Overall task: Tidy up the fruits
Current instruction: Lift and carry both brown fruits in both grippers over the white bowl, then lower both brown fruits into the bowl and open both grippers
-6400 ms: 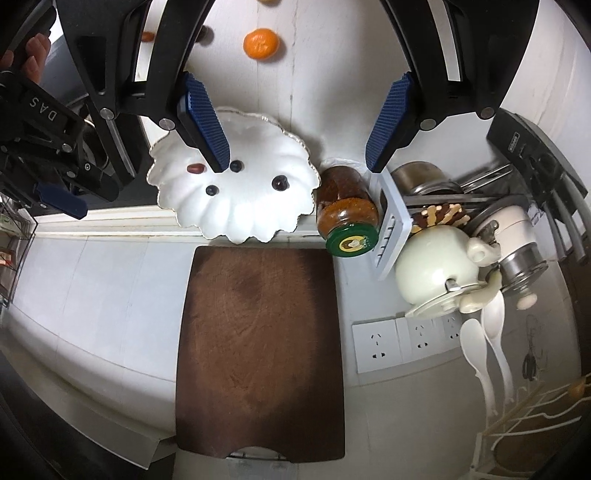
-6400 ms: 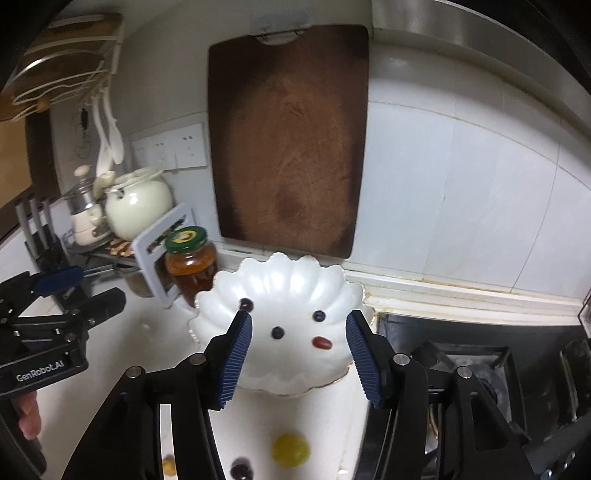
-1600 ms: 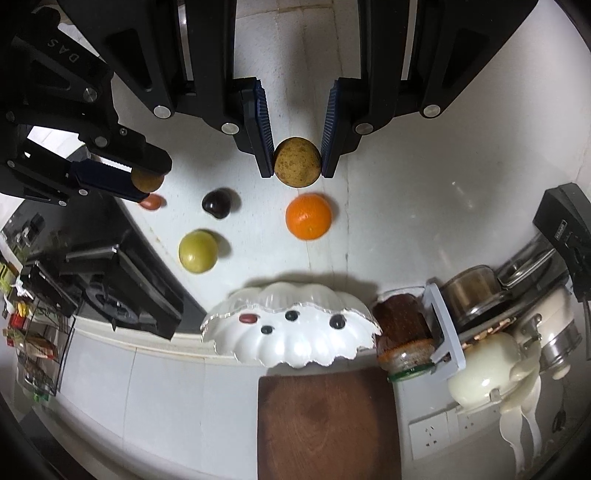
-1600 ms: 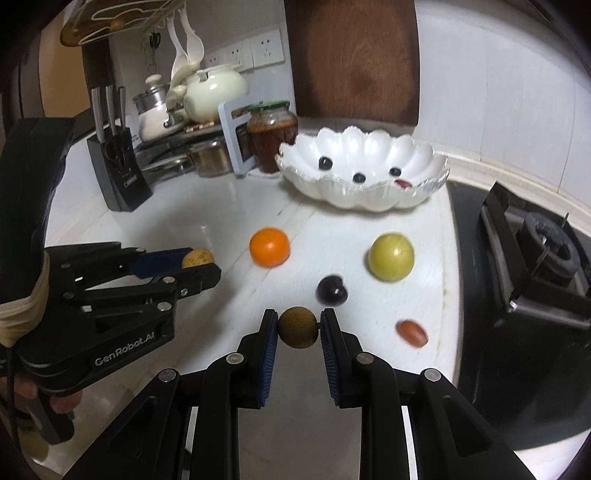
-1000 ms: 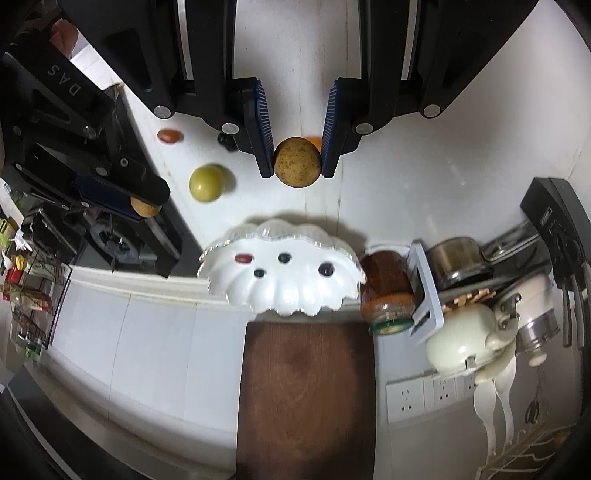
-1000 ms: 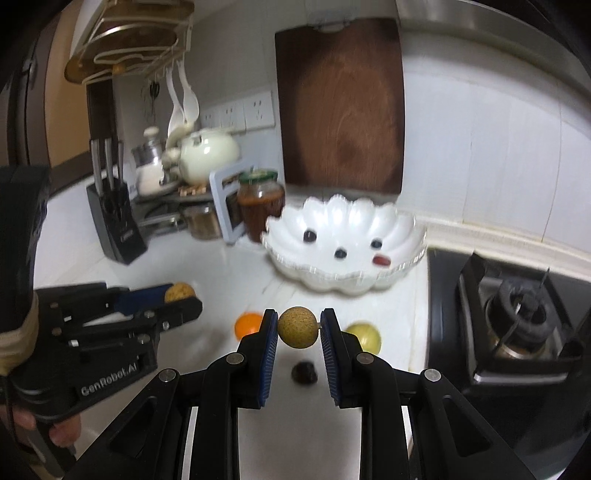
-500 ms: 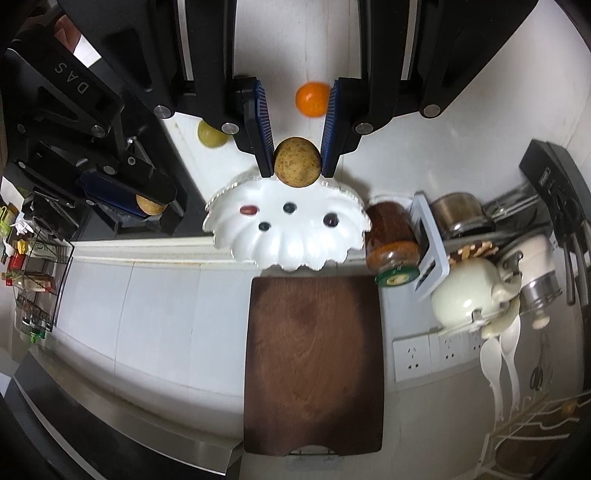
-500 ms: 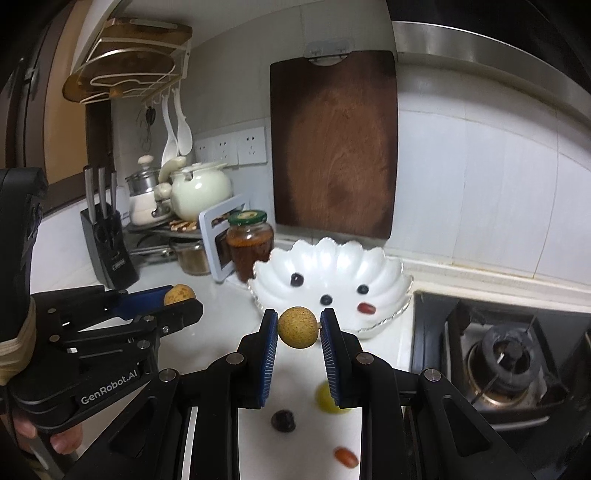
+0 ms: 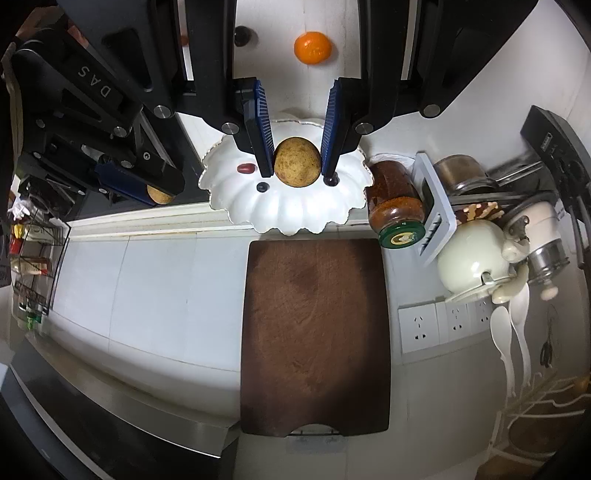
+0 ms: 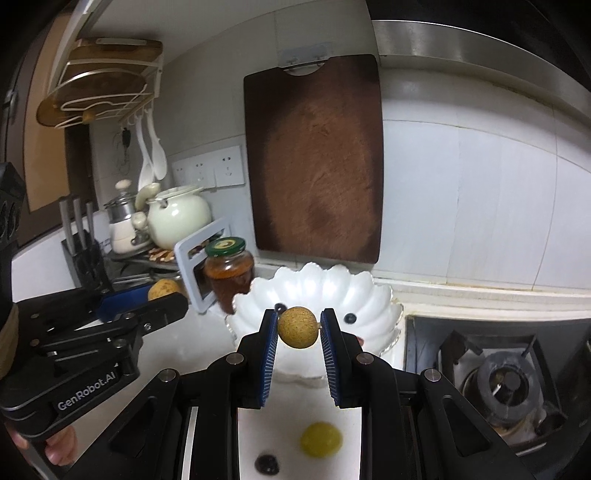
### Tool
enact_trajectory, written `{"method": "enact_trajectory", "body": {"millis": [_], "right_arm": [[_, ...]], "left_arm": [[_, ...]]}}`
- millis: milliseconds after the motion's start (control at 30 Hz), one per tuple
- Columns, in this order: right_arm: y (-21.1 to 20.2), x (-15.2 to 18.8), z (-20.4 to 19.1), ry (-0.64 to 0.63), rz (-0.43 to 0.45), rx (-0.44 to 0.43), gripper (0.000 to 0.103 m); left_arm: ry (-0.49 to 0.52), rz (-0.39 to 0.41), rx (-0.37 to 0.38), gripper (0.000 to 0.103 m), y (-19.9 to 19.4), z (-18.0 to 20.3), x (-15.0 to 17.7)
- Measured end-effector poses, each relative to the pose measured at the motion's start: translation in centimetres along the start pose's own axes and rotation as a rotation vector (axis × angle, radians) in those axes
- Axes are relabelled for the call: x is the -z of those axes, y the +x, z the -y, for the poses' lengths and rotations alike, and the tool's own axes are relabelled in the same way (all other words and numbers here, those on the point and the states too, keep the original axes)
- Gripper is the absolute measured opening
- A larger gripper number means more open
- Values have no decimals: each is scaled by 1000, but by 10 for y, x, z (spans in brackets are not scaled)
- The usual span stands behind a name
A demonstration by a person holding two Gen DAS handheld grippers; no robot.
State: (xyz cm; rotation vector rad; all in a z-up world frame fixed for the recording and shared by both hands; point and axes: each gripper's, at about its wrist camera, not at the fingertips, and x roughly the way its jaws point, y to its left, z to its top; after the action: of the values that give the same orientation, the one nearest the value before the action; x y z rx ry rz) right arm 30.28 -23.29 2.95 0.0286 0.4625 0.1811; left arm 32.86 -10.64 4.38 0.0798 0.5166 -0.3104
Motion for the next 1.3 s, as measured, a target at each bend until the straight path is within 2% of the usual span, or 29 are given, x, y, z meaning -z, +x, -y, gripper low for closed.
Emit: {"method": "enact_trajectory", "body": {"millis": [500,933,1300], "right_arm": [[50,-27,8,-30,-62,38,25],[106,-45,33,34,-186,15,25],[156,-46,50,34,-292,59,25]], "left_arm": [[-30,-79,-14,26,51,-15,-32],[-30,-168,-17,26,102,-17,-49],[-29,-261,-39,26,152,-22,-51]]}}
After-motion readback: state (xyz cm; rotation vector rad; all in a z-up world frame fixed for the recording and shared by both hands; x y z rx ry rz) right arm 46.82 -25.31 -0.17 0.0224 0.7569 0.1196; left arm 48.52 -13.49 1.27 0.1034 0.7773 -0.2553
